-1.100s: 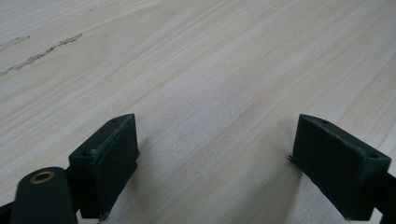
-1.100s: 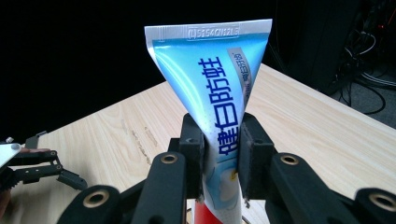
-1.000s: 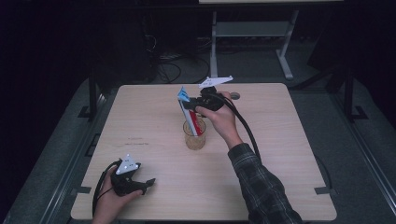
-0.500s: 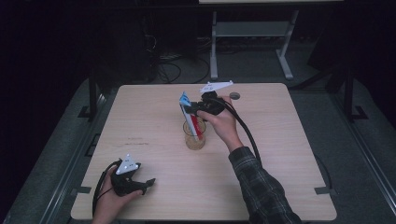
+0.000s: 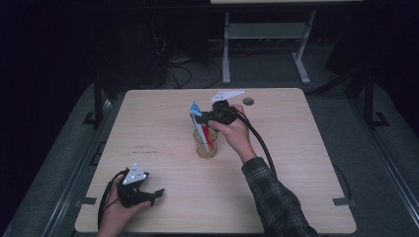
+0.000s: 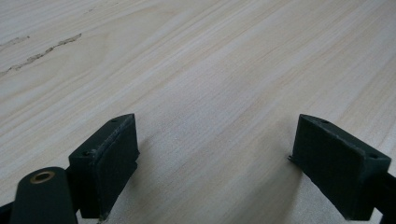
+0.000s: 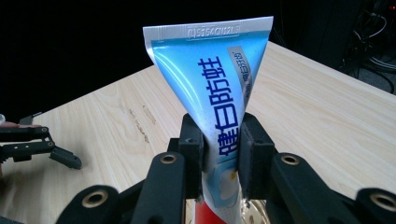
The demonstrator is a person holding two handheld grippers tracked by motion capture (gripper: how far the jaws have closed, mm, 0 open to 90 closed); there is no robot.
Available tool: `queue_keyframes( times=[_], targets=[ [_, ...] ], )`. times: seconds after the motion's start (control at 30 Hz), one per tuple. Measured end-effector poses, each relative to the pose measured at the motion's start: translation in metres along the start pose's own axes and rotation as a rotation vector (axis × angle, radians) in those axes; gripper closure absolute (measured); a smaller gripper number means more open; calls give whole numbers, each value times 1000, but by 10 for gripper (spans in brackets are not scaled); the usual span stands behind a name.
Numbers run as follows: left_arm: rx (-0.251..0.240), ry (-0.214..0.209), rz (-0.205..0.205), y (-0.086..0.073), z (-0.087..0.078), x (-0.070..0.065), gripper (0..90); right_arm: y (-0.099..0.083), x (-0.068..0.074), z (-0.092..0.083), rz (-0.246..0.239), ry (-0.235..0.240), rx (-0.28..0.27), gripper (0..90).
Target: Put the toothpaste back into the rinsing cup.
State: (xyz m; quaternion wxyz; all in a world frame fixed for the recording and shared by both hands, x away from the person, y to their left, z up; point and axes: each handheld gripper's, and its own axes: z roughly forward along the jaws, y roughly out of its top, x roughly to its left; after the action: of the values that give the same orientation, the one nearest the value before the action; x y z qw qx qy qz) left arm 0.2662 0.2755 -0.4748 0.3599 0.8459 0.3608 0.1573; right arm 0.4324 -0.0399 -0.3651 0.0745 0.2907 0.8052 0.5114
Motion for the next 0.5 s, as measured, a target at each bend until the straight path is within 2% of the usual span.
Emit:
queue_keyframes(
  times=[0.5],
  targets=[
    [0, 0, -1, 0, 0, 0, 130, -5, 0, 0, -3, 9, -3, 710]
  ],
)
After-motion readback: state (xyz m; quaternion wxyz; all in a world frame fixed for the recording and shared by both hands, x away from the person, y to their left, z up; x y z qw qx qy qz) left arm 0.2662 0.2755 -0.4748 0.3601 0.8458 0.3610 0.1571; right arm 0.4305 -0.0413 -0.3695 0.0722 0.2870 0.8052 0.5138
